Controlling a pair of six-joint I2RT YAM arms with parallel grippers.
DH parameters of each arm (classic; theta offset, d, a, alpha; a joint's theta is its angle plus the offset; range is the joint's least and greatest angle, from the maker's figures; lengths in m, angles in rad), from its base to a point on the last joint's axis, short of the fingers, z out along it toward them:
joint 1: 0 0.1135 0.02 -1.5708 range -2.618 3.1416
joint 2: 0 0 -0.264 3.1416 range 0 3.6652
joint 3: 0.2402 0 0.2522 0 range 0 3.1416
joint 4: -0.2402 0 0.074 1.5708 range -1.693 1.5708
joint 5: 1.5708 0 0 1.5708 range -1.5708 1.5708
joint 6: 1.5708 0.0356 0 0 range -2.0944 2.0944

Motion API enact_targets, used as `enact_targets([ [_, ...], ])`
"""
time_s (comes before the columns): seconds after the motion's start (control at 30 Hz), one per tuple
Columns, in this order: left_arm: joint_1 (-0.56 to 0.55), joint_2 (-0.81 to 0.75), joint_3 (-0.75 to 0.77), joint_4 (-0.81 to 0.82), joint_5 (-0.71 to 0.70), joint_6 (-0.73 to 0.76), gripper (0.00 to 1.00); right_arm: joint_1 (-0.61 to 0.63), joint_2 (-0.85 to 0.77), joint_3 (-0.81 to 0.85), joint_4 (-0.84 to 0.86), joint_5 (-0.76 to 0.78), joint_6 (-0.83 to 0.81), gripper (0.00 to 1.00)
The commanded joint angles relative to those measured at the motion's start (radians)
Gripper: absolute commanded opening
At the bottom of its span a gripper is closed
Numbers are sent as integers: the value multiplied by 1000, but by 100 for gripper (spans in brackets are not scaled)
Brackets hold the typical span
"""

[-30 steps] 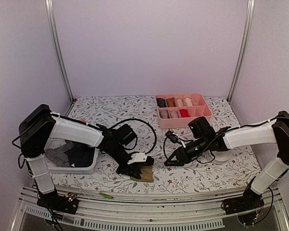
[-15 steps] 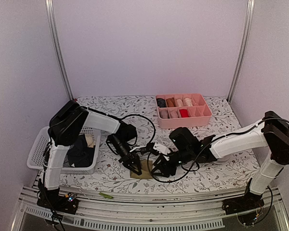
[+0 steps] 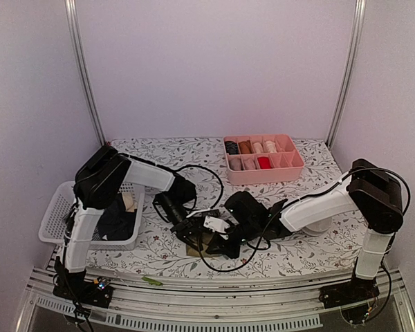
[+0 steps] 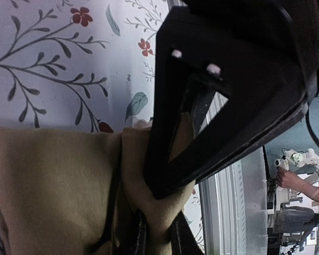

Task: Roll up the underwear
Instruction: Roll the underwear at the center of the board.

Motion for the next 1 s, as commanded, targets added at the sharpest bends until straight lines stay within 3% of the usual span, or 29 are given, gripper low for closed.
enact_targets([
  [0.0,19,-3,-6,38,-120,4,15,11,9,14,-53,-30,31,0],
  [0.13,74,-171,-37,131,-125,-57,31,8,9,21,-99,-97,119,0],
  [0.2,118,-267,-74,242,-142,-119,44,-1,31,35,-125,-152,182,0],
  [0.3,183,-465,-198,440,-182,-200,53,-27,63,40,-117,-245,312,0],
  [0.53,192,-895,-638,738,-331,-129,56,-102,144,53,-59,-403,517,0],
  [0.63,148,-1045,-794,825,-372,-114,57,-129,198,105,-90,-453,554,0],
  [0.77,-1,-1173,-949,901,-489,-67,58,-132,262,216,-180,-484,555,0],
  [0.97,-189,-1176,-1023,997,-623,-71,58,-138,360,309,-279,-545,570,0],
])
